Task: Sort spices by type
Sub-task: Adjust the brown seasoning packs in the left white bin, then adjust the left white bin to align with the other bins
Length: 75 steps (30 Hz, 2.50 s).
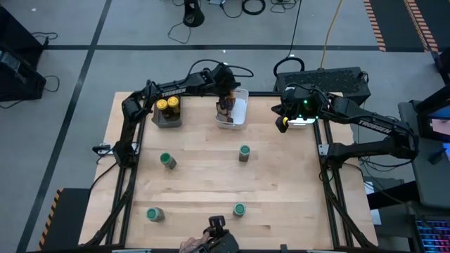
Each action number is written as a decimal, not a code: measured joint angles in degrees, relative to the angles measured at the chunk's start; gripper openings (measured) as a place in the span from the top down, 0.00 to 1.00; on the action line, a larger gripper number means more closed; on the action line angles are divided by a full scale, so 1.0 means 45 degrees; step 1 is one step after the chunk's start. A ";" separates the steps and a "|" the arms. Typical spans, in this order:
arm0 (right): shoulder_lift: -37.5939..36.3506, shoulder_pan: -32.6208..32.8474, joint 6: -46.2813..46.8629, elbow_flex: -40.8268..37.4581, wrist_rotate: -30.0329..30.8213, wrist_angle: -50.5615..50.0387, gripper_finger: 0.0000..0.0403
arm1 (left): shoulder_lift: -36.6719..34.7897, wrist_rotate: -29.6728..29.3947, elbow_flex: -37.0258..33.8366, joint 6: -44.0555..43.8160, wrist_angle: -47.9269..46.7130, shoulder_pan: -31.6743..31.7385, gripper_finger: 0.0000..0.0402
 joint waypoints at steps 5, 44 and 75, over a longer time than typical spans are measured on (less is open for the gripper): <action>0.0000 0.0002 -0.0002 0.0000 0.0000 0.0000 1.00 | 0.0000 -0.0082 0.0000 -0.0003 -0.0108 -0.0005 0.88; 0.3946 -0.2508 0.0465 0.0015 0.0609 0.2128 1.00 | -0.5789 0.3222 0.0000 -0.1710 -0.2354 0.0059 0.74; 0.9676 -0.3997 0.1145 0.0000 -0.1788 0.6171 1.00 | -1.2130 0.0731 -0.6680 -0.3928 0.0629 -0.1433 0.74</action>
